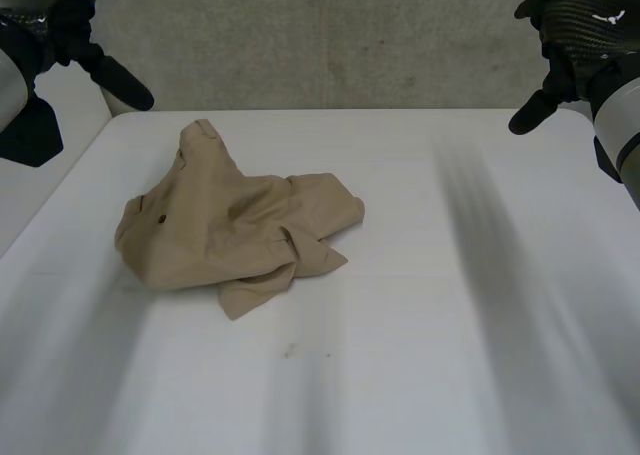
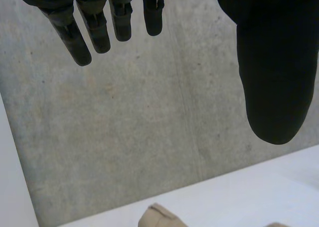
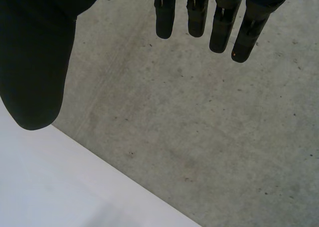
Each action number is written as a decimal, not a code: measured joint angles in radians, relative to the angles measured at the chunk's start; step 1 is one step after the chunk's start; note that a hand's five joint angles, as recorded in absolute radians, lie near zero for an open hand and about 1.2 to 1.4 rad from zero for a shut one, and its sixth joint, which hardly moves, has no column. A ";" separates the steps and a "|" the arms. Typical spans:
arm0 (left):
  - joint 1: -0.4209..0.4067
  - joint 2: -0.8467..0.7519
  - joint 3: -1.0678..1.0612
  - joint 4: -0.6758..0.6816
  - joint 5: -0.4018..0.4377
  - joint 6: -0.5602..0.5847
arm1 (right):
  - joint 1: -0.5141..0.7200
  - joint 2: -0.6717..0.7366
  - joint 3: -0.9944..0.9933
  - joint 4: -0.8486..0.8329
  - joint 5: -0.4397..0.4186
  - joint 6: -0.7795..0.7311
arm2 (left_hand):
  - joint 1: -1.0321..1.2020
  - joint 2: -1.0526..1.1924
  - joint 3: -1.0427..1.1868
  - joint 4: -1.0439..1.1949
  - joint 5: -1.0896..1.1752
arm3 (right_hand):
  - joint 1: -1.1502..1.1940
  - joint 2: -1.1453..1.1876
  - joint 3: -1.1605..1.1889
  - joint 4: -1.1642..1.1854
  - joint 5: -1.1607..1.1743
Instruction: Fold the shorts.
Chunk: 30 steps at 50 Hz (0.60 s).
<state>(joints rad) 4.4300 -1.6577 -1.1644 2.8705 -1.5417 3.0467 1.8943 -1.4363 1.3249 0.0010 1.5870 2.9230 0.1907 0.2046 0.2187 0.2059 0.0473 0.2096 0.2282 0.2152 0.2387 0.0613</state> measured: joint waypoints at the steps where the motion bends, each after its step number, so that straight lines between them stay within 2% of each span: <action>1: 0.003 -0.002 0.003 -0.010 0.002 0.002 | -0.001 -0.002 0.000 0.003 0.000 0.001 | 0.000 0.000 0.000 0.000 0.000 | 0.000 0.000 0.000 0.000 0.000; 9: 0.007 -0.008 0.007 -0.034 0.005 0.010 | 0.002 -0.006 -0.016 0.050 -0.001 0.000 | 0.000 0.000 0.000 0.000 0.000 | 0.000 0.000 0.000 0.000 0.000; 21: 0.000 -0.011 -0.002 -0.062 0.005 0.085 | 0.004 -0.004 -0.041 0.119 -0.015 -0.004 | 0.000 0.000 0.000 0.000 0.000 | 0.000 0.000 0.000 0.000 0.000; 30: 0.001 -0.072 -0.020 -0.020 0.005 0.164 | 0.004 0.001 -0.025 0.114 -0.043 -0.032 | 0.000 0.000 0.000 0.000 0.000 | 0.000 0.000 0.000 0.000 0.000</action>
<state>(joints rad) 4.4314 -1.7294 -1.1847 2.8509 -1.5370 3.2107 1.8985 -1.4349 1.2999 0.1154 1.5436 2.8914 0.1907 0.2046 0.2190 0.2059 0.0473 0.2096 0.2282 0.2152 0.2387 0.0614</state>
